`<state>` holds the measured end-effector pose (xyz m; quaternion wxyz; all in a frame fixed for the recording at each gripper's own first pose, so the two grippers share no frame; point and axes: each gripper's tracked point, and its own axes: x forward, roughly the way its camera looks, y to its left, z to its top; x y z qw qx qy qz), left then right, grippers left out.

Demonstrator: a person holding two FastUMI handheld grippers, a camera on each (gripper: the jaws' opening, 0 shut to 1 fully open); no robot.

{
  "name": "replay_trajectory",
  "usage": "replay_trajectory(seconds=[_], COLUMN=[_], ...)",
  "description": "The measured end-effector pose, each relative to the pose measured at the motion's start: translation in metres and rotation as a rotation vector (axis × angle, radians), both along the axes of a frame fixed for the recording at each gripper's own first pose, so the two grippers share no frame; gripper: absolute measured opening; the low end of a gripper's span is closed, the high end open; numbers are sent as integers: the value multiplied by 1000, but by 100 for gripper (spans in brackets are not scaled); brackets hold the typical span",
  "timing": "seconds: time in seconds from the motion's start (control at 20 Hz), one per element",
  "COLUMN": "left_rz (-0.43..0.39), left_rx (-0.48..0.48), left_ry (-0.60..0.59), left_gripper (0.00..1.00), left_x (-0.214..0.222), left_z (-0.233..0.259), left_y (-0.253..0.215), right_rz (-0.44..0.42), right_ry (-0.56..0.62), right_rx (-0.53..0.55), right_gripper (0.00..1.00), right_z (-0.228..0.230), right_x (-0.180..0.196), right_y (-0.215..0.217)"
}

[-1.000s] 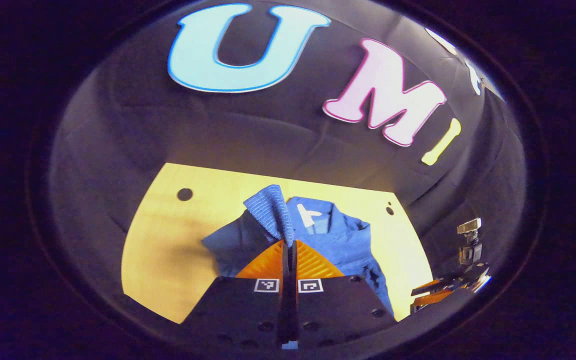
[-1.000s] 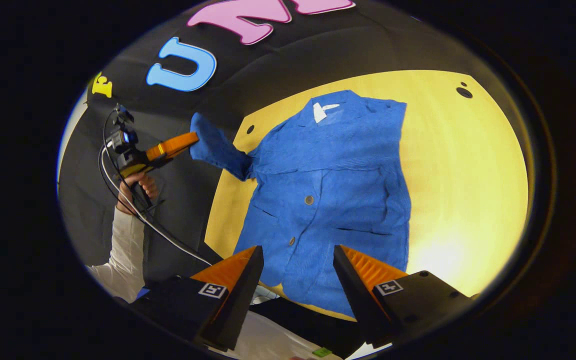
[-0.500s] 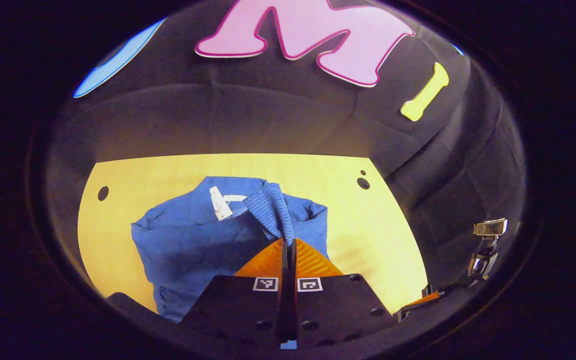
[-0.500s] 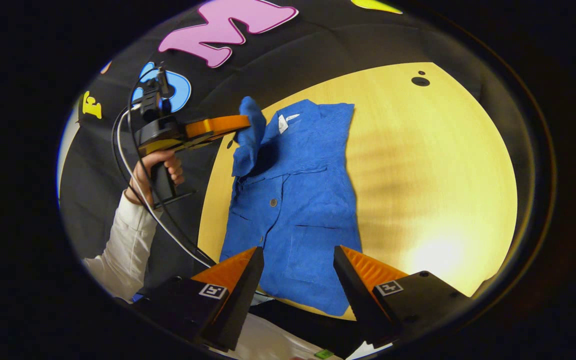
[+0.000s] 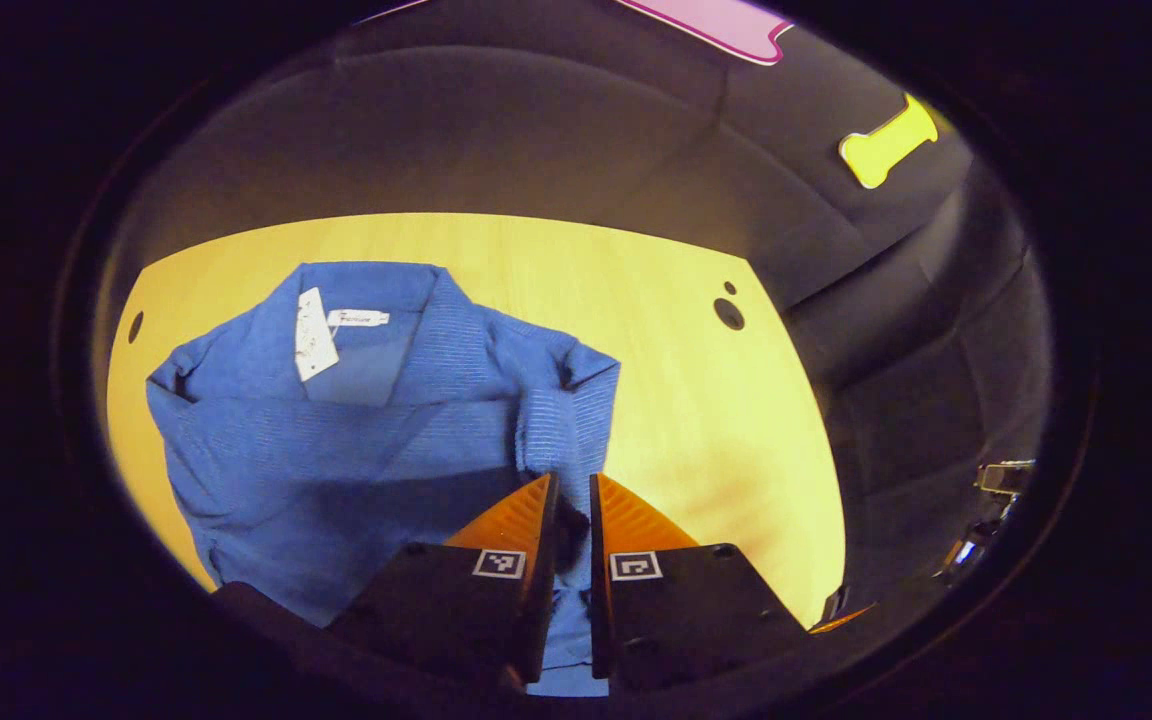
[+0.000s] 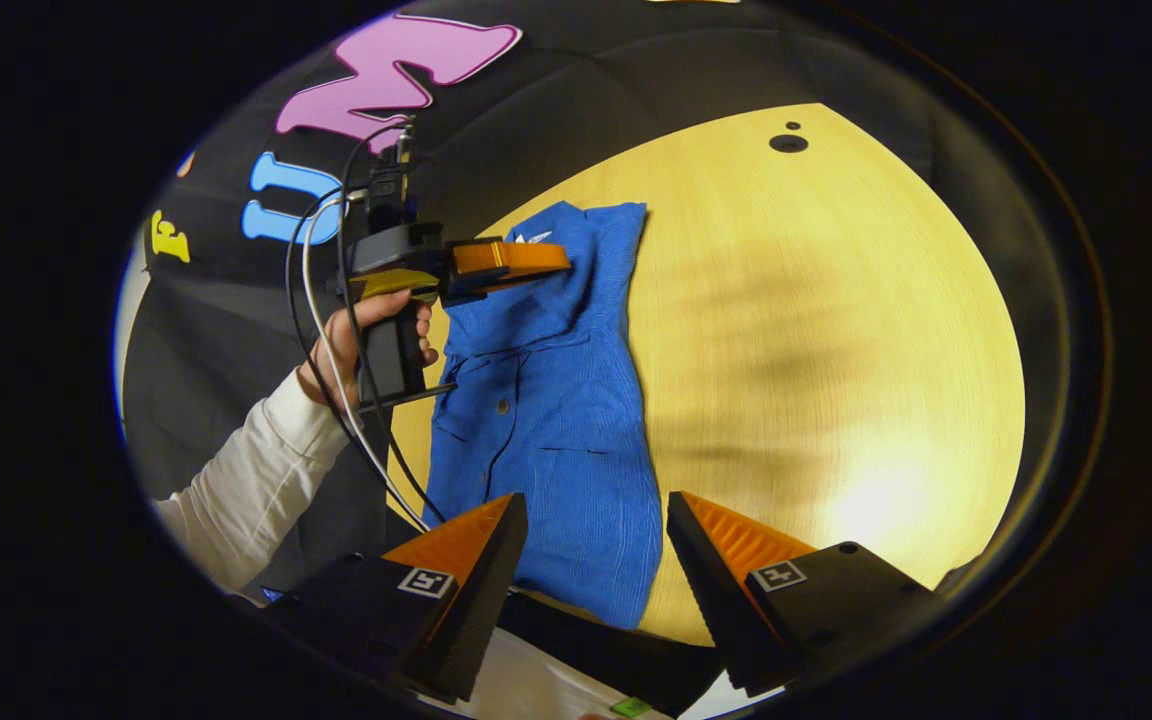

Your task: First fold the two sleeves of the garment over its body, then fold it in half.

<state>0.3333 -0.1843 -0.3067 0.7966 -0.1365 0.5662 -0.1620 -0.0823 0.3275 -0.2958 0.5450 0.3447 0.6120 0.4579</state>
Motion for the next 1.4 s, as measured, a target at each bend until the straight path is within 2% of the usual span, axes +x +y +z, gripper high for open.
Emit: replay_trajectory(seconds=[0.05, 0.1, 0.15, 0.2, 0.25, 0.4, 0.65, 0.85, 0.95, 1.05, 1.2, 1.4], left_rz=[-16, -27, -40, -42, -35, 34, 120, 186, 211, 225, 220, 240], left_rx=[-50, -62, -51, -23, 8, 98, 362, 547, 529, 441, 431, 423], left_ry=[-11, -28, -41, -55, -72, -91, -44, 16, 132, 248, 331, 400], left_gripper=[16, 25, 61, 75, 78, 79, 79, 79, 79, 80, 80, 79], left_x=[2, -2, -5, -11, -16, -51, -143, -233, -290, -335, -359, -392], left_z=[8, 14, 17, 24, 32, 58, 68, 50, 24, 1, -20, -31], left_y=[-12, -15, -15, -7, 6, 59, 179, 263, 284, 287, 308, 341], right_rz=[-2, -1, 3, 6, 11, 39, 50, 6, 55, 96, 127, 153], right_ry=[9, 13, 14, 7, -2, -8, -76, -157, -184, -162, -85, -56], right_rx=[0, -2, -5, -13, -20, -32, -65, -178, -261, -310, -363, -439], right_gripper=[91, 91, 91, 91, 91, 91, 95, 98, 98, 99, 99, 99], right_z=[-2, -4, -6, -9, -11, -8, 8, 10, -1, -5, -5, -15], right_x=[-1, -1, -2, -2, -4, -14, -25, -40, -71, -107, -151, -183], right_y=[-1, 1, 1, 3, 4, 15, 31, 35, 39, 42, 47, 45])
